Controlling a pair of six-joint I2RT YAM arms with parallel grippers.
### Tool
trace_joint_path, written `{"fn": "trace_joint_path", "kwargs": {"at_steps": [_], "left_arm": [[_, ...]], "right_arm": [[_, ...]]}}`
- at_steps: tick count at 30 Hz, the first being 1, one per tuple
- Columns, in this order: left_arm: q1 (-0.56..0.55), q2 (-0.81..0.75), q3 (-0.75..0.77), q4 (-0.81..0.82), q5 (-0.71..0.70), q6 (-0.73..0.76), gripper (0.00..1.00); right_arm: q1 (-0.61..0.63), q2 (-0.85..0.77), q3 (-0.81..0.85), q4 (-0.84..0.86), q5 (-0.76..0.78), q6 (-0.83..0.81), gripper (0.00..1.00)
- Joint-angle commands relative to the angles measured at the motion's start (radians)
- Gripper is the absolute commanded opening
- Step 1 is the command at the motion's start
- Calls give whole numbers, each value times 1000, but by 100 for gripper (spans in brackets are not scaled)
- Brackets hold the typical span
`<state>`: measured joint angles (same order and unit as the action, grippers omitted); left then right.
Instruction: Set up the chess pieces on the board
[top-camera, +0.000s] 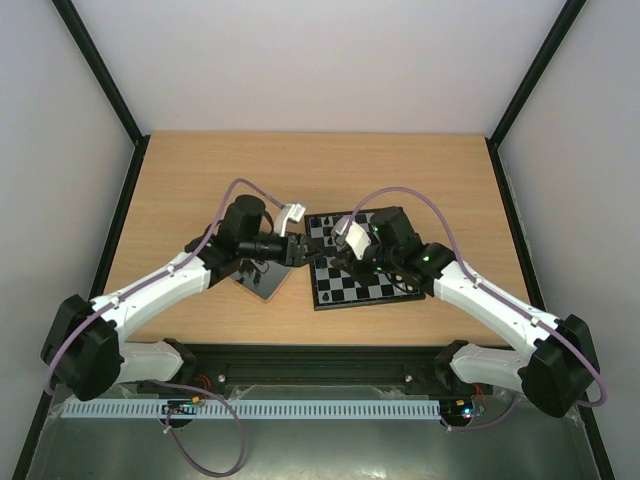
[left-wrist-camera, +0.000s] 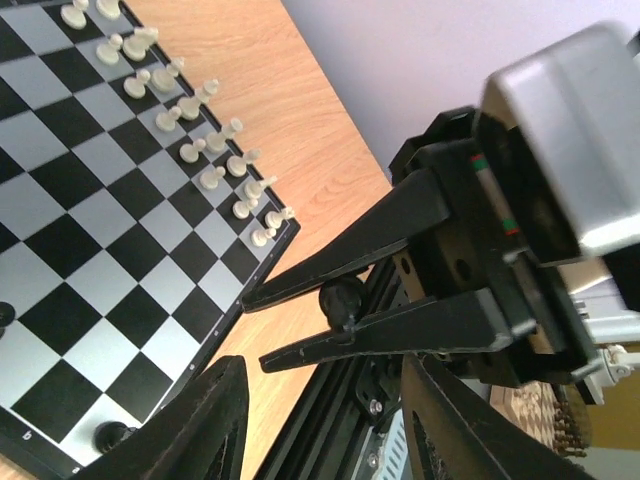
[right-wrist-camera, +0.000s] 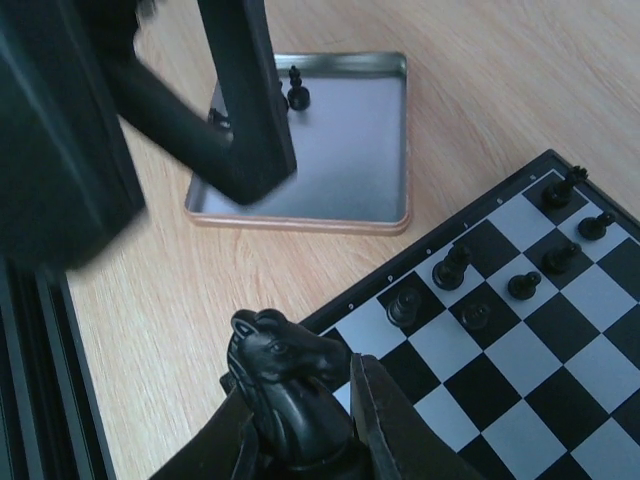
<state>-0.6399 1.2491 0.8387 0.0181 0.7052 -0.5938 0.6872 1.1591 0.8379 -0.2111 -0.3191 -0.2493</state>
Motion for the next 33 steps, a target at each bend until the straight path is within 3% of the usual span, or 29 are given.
{"fn": "trace_joint_path", "kwargs": {"at_steps": [1,23,25,30,33], "left_arm": [[-29,47,31,74,12,-35,42],[-61,153,81,94,48,-55,5],[-60,154,92,66,22,-36,3],[-21,158,182,-130,-116,63,2],[-4,181,262,-278,-249,146,2]], "right_arm": [[-3,-12,-18,60,-13,43,12],[-3,-45,-49,62,0,18,14],[-3,-47,-52,61,4,17,22],[-12,-58,-58,59,56,42,61],[-46,-68,-63,73,81,74,73]]}}
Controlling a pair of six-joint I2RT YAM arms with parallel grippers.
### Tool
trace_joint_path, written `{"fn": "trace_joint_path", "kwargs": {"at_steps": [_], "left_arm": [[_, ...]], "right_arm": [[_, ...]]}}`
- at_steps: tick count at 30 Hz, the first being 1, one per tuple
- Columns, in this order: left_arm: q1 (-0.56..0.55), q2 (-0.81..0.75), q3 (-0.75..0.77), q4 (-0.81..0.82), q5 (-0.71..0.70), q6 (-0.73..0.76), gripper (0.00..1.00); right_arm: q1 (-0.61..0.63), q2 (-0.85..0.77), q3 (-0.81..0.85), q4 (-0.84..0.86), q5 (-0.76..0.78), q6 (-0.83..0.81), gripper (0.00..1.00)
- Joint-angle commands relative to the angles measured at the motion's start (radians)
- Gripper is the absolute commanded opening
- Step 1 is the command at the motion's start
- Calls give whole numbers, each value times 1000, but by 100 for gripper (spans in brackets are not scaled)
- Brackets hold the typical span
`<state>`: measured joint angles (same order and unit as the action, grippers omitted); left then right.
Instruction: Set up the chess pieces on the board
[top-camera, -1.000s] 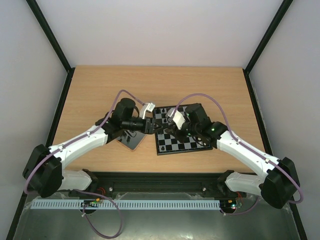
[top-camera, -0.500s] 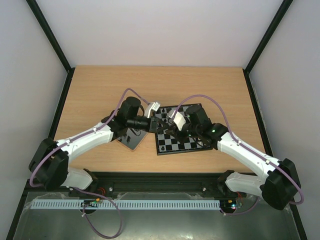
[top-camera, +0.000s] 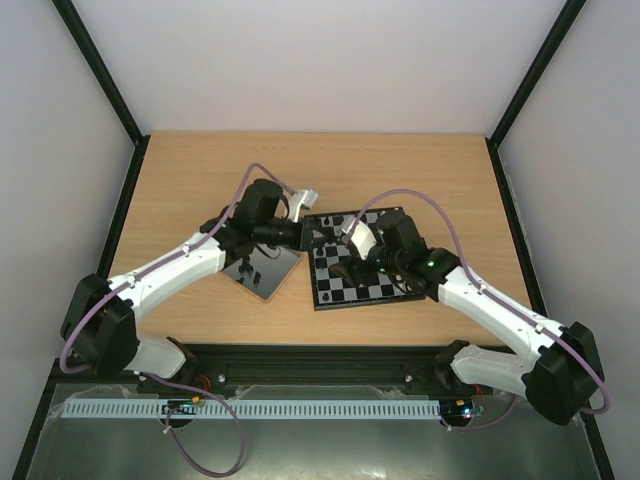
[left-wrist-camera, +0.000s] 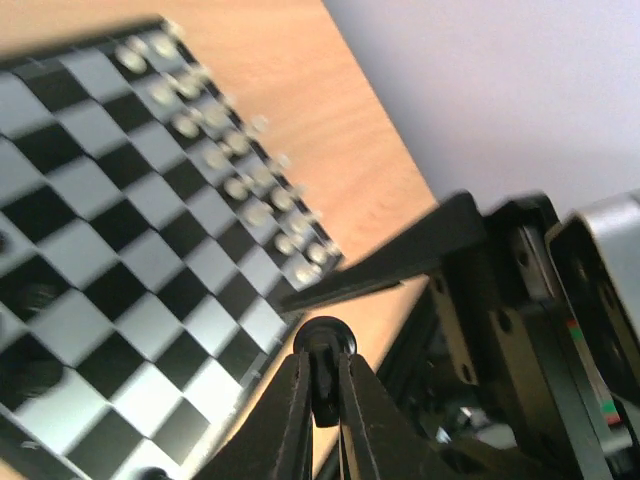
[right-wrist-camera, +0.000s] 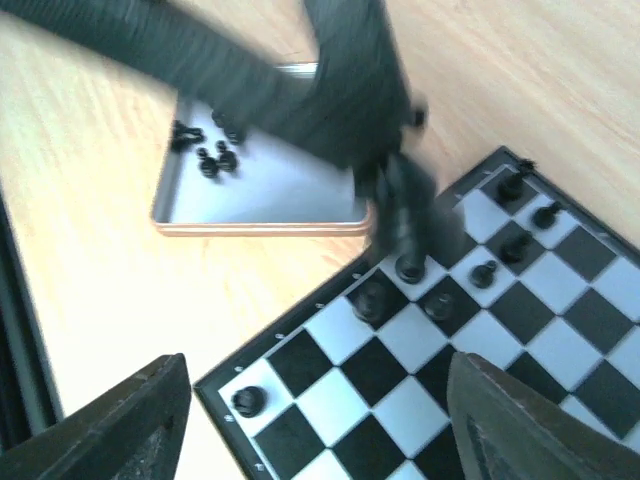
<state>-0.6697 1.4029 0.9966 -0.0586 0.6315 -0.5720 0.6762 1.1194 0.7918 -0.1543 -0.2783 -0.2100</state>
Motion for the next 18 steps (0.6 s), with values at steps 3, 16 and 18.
{"fn": "trace_joint_path", "kwargs": {"at_steps": [3,16,18], "left_arm": [[25,100,216,-376,-425,204,2],[13,489,543,-600,-741,303,2],[11,527,570,-607,-739,306,2]], "right_arm": [[-80,-39,-14,26,78,56,76],[-348,-28,92,-60,90,186,80],[-353,-45,52,-33,99,175,80]]}}
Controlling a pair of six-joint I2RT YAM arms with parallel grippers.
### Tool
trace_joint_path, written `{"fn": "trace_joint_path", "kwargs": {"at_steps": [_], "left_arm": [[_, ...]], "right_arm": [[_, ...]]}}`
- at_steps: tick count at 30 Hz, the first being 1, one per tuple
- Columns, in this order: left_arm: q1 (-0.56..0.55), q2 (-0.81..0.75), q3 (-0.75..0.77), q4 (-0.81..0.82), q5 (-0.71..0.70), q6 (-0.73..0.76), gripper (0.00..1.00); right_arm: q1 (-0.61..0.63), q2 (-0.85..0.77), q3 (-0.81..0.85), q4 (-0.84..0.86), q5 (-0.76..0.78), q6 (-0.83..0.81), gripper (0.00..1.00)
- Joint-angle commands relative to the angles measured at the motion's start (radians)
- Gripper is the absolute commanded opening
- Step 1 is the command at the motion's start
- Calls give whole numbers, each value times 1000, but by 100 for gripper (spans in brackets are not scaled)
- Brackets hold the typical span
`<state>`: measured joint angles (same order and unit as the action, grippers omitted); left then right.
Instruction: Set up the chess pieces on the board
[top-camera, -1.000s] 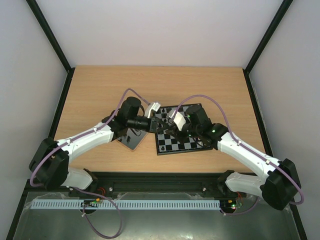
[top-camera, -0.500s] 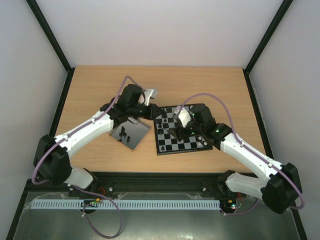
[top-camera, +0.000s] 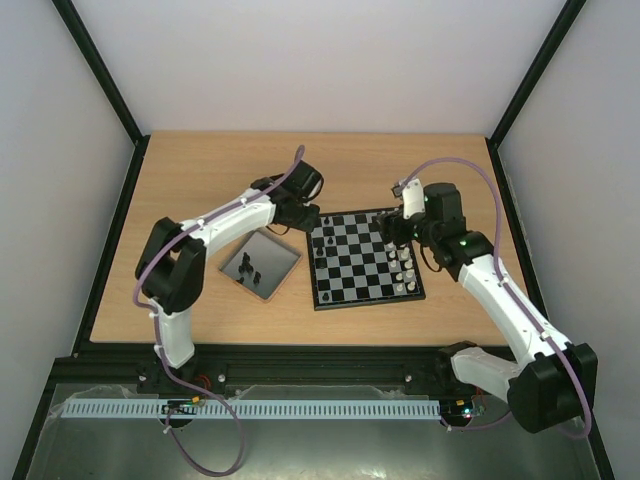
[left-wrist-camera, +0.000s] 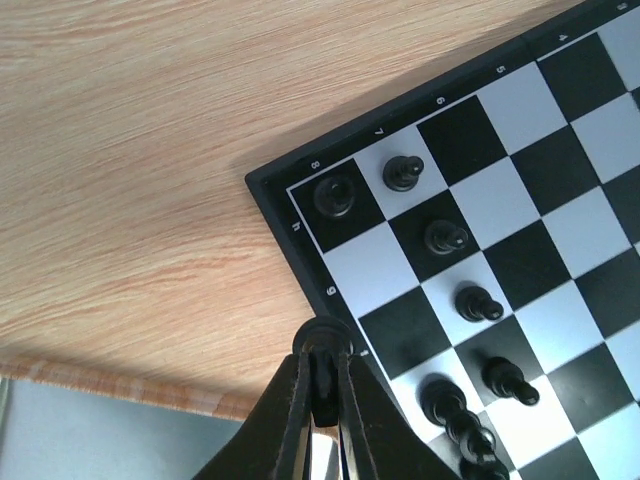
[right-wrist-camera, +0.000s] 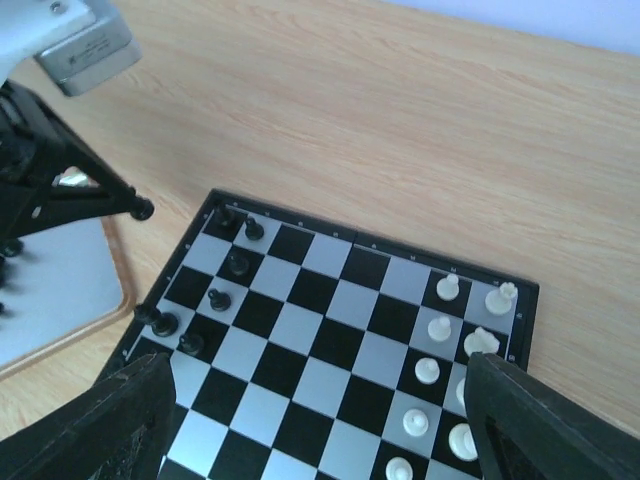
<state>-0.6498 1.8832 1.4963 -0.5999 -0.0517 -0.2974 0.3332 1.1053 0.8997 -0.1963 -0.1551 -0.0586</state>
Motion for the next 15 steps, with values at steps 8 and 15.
{"fn": "trace_joint_path", "kwargs": {"at_steps": [8,15], "left_arm": [[-21,144,141,-78,-52,43,2],[-27,200,168,-74,-39,44,2]], "right_arm": [[-23,-53,-99,29,-10,0,80],[-23,-53,-109,30,-14,-8,80]]}}
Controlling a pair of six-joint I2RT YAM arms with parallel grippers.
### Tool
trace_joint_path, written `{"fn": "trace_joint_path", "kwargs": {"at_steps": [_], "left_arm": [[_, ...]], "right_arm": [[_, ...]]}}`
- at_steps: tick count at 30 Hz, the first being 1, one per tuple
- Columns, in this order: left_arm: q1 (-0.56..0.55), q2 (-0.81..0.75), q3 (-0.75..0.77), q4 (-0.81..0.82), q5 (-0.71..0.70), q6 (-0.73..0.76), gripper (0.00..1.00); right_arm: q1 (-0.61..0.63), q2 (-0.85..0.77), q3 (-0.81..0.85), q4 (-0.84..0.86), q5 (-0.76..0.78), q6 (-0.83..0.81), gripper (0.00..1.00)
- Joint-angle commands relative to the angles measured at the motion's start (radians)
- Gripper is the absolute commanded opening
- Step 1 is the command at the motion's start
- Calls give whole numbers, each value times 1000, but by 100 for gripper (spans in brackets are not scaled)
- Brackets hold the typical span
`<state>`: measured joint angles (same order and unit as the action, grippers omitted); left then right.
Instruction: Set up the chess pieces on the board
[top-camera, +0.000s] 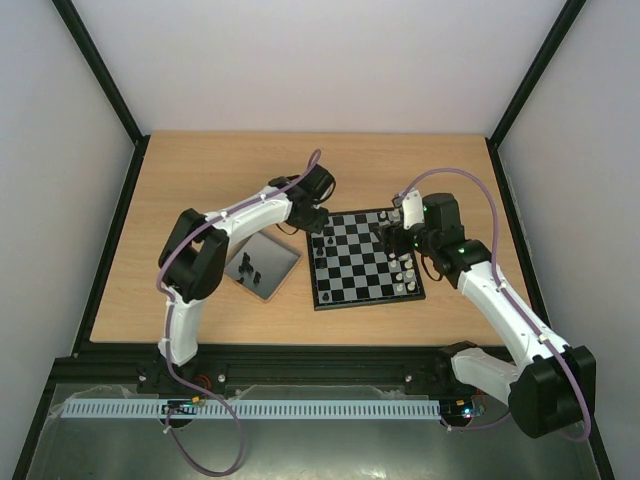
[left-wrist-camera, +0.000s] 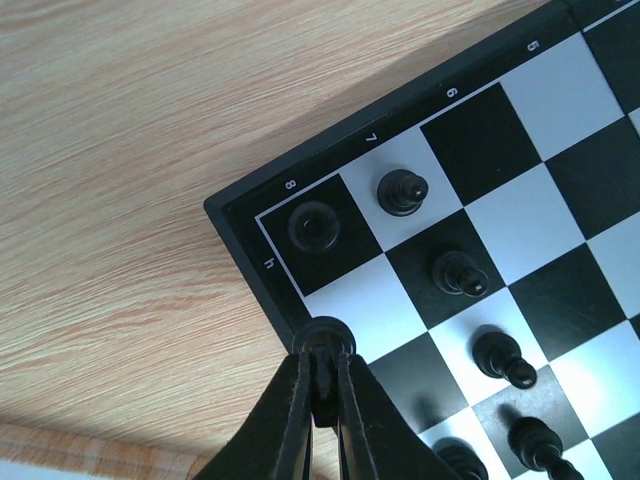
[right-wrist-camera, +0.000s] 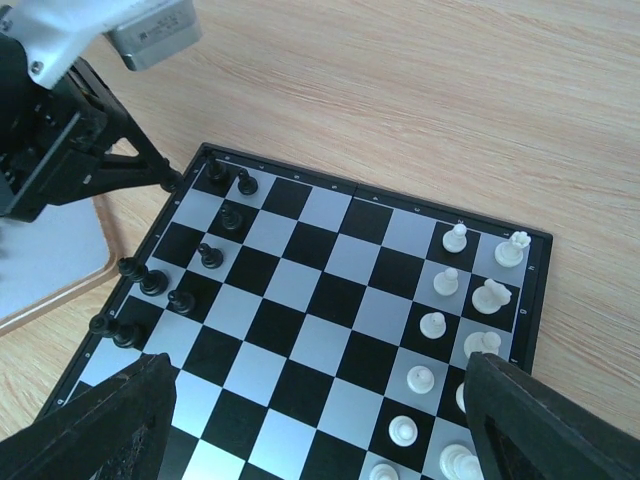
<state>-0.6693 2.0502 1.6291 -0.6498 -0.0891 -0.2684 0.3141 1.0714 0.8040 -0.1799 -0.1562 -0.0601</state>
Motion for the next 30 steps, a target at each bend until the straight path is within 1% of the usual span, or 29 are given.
{"fn": "trace_joint_path", "kwargs": {"at_steps": [1,19,30], "left_arm": [[-9,38,39,-23,-1,14,2],[-30,109,93,-36,29,12,2],[-32,109,94,-62,11,-5,2]], "right_arm": [[-4,-19,-13,14,-14,-6,80],[-5,-13,-19,16,-28,-23,80],[-6,-14,-21,14,-38,-26,80]]}}
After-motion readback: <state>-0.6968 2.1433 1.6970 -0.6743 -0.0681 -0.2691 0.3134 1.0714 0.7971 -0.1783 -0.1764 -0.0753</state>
